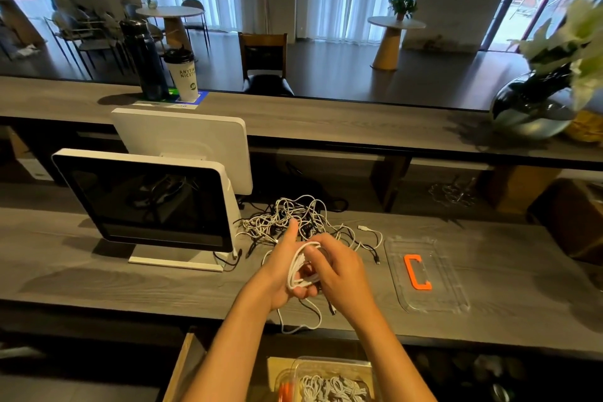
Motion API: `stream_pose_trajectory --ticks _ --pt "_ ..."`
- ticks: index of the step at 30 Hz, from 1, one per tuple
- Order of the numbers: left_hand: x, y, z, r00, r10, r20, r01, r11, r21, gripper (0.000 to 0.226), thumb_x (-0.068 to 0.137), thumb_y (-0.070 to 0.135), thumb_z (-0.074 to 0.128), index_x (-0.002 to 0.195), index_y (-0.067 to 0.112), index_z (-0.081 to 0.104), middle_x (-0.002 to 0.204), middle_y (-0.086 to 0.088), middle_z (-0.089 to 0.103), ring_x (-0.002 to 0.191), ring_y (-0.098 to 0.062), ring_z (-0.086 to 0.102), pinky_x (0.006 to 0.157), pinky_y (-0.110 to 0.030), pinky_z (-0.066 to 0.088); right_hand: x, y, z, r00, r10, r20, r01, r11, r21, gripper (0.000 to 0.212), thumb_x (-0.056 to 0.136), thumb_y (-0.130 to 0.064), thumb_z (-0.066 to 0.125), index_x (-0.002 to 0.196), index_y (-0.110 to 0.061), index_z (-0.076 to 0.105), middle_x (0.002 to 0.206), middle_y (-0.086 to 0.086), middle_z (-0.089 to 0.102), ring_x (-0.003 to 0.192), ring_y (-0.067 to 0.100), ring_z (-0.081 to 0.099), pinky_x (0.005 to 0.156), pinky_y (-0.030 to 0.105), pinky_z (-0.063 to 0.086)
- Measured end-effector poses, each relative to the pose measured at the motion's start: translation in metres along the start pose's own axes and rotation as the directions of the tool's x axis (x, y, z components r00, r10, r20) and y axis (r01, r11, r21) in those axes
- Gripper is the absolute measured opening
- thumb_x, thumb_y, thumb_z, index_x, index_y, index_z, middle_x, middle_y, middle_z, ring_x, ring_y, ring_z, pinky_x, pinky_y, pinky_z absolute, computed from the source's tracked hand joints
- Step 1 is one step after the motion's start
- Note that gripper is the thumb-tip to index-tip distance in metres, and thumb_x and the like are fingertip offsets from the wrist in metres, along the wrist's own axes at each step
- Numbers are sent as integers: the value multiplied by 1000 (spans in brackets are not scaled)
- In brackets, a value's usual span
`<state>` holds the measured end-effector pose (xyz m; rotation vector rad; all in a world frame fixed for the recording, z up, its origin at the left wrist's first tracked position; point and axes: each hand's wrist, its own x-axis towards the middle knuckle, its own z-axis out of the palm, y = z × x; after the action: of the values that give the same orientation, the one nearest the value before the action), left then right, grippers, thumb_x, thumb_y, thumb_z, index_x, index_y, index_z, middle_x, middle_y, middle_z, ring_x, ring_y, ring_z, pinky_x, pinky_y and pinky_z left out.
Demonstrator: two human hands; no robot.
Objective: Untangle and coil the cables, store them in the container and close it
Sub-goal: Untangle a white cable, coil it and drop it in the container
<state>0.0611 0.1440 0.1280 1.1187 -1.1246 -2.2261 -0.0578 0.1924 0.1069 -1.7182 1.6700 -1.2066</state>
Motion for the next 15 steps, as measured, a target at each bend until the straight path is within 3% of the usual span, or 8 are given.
stream_pose_trajectory --ticks 3,6,8,10,13,15 --pt "0 0 -2 993 110 -33 -103 983 154 84 93 75 17 104 10 68 75 -13 67 55 -20 64 41 -23 49 4 4 2 984 99 -150 -91 994 61 15 100 -24 54 92 -22 67 76 -9 66 71 5 62 63 25 48" --pt "-5 3 -3 984 178 21 -169 877 451 64 96 68 31 106 11 59 80 -17 67 56 -20 63 49 -27 53 8 7 -3 946 200 -255 -163 974 160 18 100 -19 55 87 -19 67 69 -6 64 61 2 57 54 17 41" --pt "-7 3 -3 968 247 54 -225 745 628 42 103 52 38 105 16 58 77 -20 68 54 -15 62 49 -27 50 10 7 -9 945 250 -212 -199 951 239 24 100 -17 54 79 -20 65 63 -10 59 56 0 50 54 15 37" --pt "-5 2 -4 945 327 -3 -230 673 703 35 107 43 35 102 18 58 70 -15 66 50 -9 59 45 -20 43 13 6 -18 967 240 -82 -214 947 240 26 100 -19 55 76 -20 63 60 -13 55 56 0 47 56 19 38" --pt "-6 5 -11 894 429 -131 -215 666 714 35 107 33 36 86 13 55 67 -2 53 41 0 48 47 -21 46 15 7 -43 975 216 51 -221 965 144 9 97 -28 61 99 -30 69 78 -13 68 71 -3 62 63 14 48" --pt "-10 11 -18 902 418 -111 -226 674 703 33 107 29 38 81 12 50 68 -1 45 40 1 43 52 -22 50 16 10 -62 989 145 23 -147 982 119 16 95 -21 64 99 -34 72 87 -9 71 81 1 65 70 16 50"
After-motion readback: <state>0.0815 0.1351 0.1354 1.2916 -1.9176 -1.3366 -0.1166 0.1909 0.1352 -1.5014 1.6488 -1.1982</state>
